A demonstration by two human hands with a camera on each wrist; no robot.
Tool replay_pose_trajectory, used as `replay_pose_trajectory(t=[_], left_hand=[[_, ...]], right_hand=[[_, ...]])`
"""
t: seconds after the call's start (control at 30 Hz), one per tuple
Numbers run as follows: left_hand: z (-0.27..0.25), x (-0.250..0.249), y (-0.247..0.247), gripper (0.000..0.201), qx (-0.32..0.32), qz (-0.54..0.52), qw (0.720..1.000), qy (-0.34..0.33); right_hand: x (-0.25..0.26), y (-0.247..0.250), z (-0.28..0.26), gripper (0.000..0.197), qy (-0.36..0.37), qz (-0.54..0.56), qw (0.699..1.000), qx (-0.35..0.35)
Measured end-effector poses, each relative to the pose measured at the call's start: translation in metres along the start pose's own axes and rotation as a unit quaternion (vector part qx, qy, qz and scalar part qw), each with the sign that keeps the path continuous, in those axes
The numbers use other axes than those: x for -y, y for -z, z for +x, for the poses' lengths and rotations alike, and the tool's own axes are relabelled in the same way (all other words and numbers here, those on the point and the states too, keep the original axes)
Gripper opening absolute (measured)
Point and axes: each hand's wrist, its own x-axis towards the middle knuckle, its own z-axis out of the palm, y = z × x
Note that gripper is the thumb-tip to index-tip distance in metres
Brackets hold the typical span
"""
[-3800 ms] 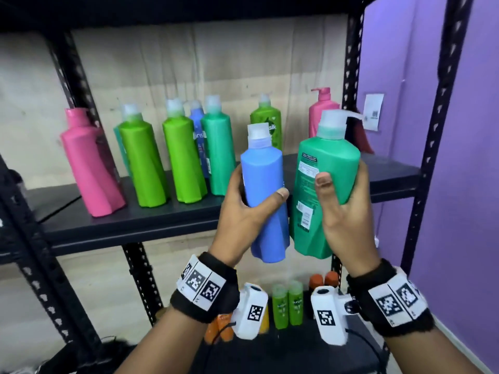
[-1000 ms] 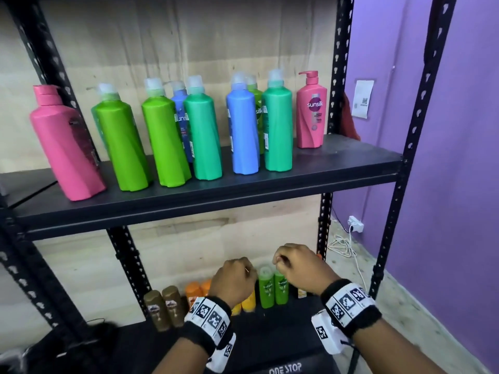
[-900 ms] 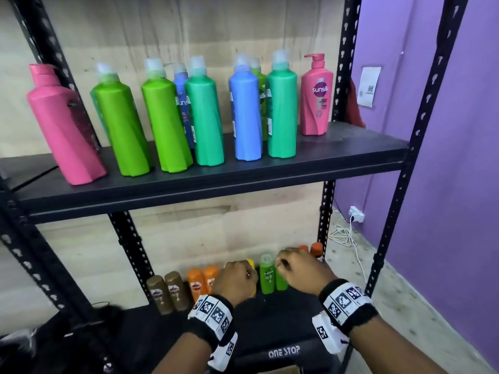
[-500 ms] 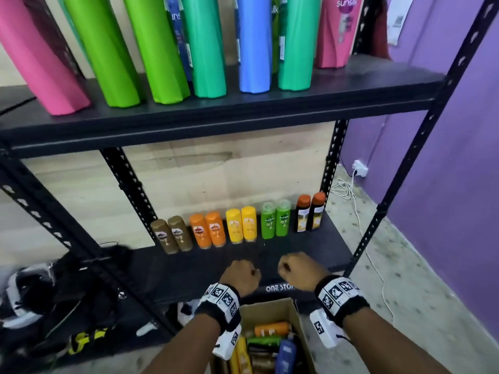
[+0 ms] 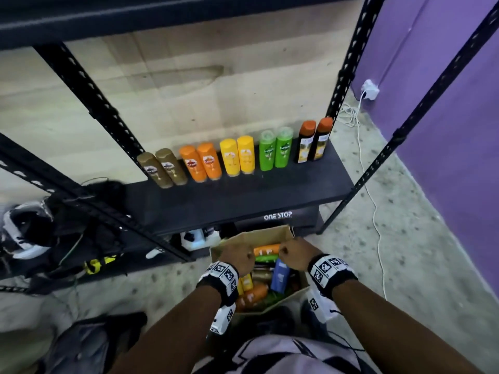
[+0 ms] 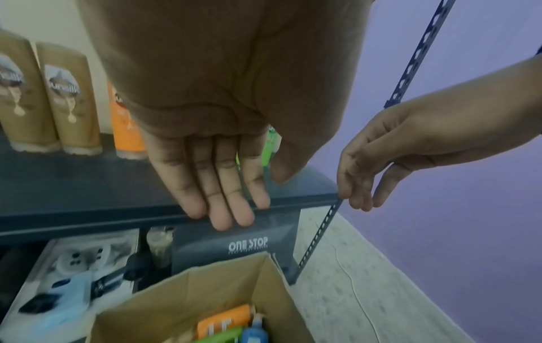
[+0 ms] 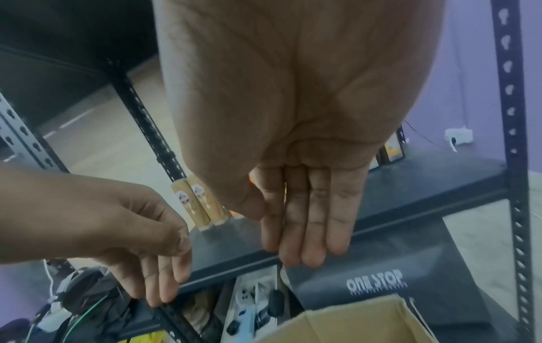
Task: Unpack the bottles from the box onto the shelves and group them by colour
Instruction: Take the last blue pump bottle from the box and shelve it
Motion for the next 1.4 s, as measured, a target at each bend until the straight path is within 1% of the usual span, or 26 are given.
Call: replay_pose_trajectory(t=[0.07,0.13,0.23,0.37,0.43,0.57,0.7,0.8,0.9,1.0,1.07,1.13,1.2,1.23,1.3,1.33,1.4], left_hand=[[0.004,0.006,-0.015,0.036,0.035,-0.009,0.999,0.018],[0.008,0.012,-0.029,0.043,0.071,0.001,0.997,0.036],[0.012,0.02,-0.049,0.051,0.109,0.03,0.993,0.045],[0.021,0.029,-0.073,0.05,0.149,0.032,0.987,0.052],[0.026,0.033,-0.087,0.052,0.155,0.014,0.986,0.061],[0.036,0.035,-0.113,0.047,0.159,0.003,0.986,0.057],[0.056,0.038,-0.136,0.05,0.165,-0.001,0.985,0.054],[0.077,0.043,-0.155,0.054,0.179,0.004,0.982,0.065],[0.104,0.053,-0.179,0.048,0.184,0.024,0.981,0.065],[0.137,0.065,-0.202,0.04,0.182,0.015,0.981,0.063],[0.156,0.075,-0.219,0.039,0.189,0.016,0.979,0.069],[0.178,0.083,-0.233,0.042,0.2,0.025,0.977,0.065],[0.202,0.089,-0.248,0.041,0.206,0.026,0.977,0.057],[0.215,0.09,-0.256,0.038,0.204,0.022,0.977,0.053],[0.236,0.094,-0.272,0.036,0.215,0.008,0.975,0.053],[0.248,0.095,-0.28,0.036,0.222,0.008,0.974,0.051],[0.274,0.1,-0.298,0.039,0.226,0.003,0.973,0.044]], right_hand=[[-0.007,-0.014,0.004,0.034,-0.02,0.008,1.0,0.019],[-0.015,-0.028,0.007,0.036,-0.034,0.008,0.999,0.036],[-0.026,-0.047,0.011,0.041,-0.054,0.007,0.997,0.062],[-0.033,-0.067,0.013,0.034,-0.089,0.022,0.992,0.091],[-0.038,-0.077,0.016,0.034,-0.097,0.024,0.99,0.103],[-0.053,-0.097,0.027,0.026,-0.105,0.042,0.987,0.113],[-0.071,-0.121,0.053,0.034,-0.106,0.068,0.983,0.133],[-0.087,-0.137,0.079,0.034,-0.116,0.061,0.982,0.137],[-0.104,-0.151,0.105,0.04,-0.145,0.077,0.974,0.156],[-0.123,-0.167,0.131,0.036,-0.157,0.088,0.972,0.153],[-0.133,-0.18,0.147,0.035,-0.163,0.084,0.968,0.173],[-0.14,-0.19,0.165,0.029,-0.192,0.097,0.959,0.183],[-0.151,-0.203,0.187,0.024,-0.215,0.137,0.951,0.172],[-0.158,-0.211,0.201,0.031,-0.223,0.14,0.953,0.153],[-0.167,-0.225,0.222,0.055,-0.261,0.186,0.938,0.13],[-0.173,-0.232,0.234,0.058,-0.264,0.189,0.937,0.127],[-0.185,-0.247,0.259,0.046,-0.265,0.192,0.935,0.139]])
